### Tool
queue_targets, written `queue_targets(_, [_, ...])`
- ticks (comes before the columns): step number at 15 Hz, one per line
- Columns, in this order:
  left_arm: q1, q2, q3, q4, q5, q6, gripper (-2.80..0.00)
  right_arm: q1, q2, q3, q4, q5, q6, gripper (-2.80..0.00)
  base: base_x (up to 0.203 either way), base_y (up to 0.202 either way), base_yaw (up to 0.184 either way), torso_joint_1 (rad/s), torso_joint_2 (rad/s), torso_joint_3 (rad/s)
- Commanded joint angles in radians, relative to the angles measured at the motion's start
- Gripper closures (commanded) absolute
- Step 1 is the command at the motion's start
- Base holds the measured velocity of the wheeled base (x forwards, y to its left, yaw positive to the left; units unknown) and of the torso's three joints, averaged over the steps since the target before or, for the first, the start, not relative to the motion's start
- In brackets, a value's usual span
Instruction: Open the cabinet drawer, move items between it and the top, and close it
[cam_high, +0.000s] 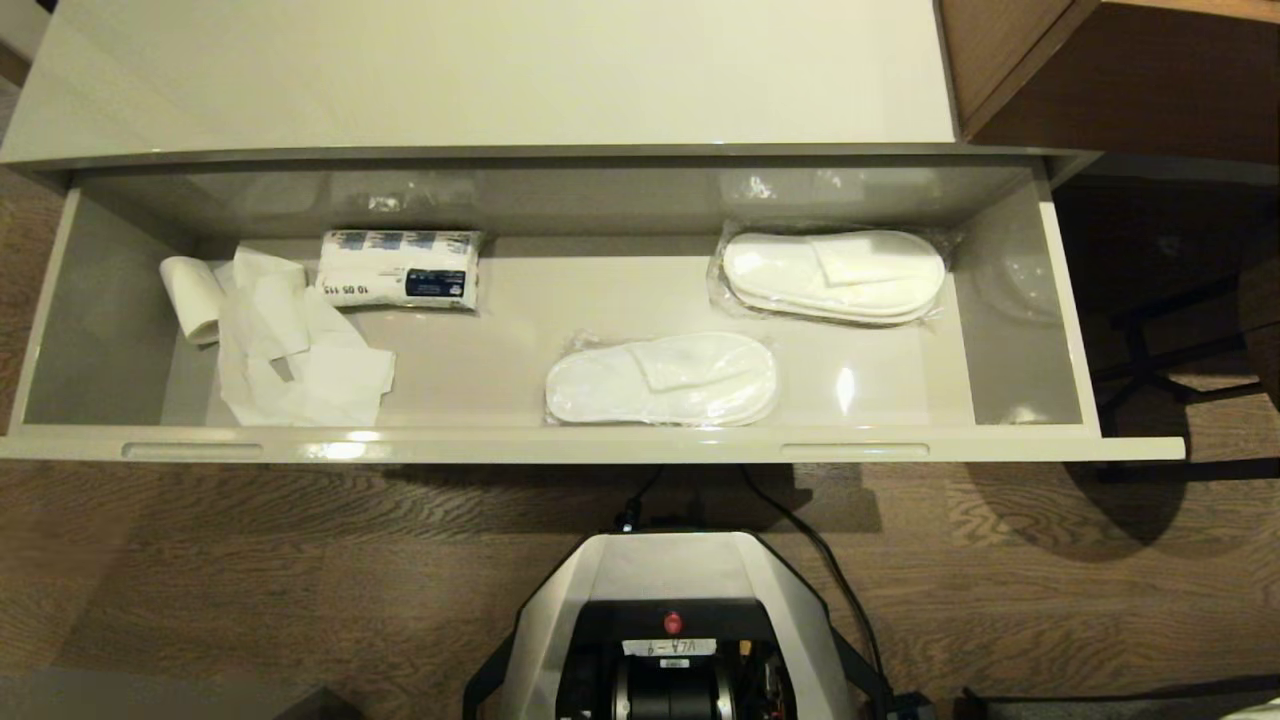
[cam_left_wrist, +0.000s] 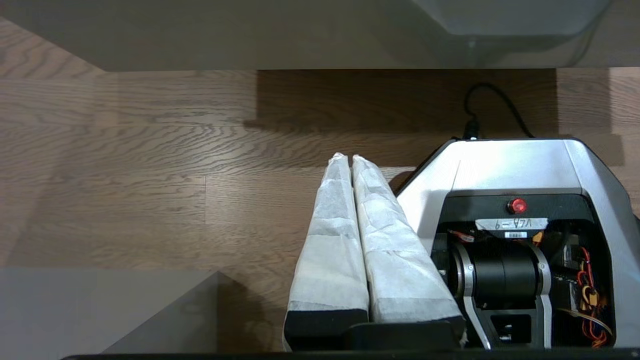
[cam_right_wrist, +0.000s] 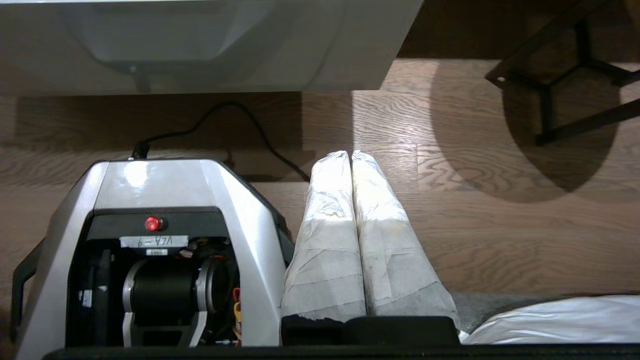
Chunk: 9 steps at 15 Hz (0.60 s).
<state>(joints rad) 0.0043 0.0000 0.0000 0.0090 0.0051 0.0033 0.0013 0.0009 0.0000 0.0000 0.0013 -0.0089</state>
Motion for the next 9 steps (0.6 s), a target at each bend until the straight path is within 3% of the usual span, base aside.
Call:
queue_targets(1, [0.0, 0.001, 0.0, 0.0, -0.001, 0.0, 0.0, 0.0, 0.001, 0.002, -0.002, 0.0, 0.0, 0.0, 0.0, 0.0, 0.0, 0.0, 0.0, 0.0])
queue_targets(9, [0.0, 0.0, 0.0, 0.0, 0.001, 0.0, 0.0, -0.001, 0.001, 0.002, 0.0, 0.0, 0.0, 0.0, 0.0, 0.0, 0.0, 0.0, 0.0, 0.0])
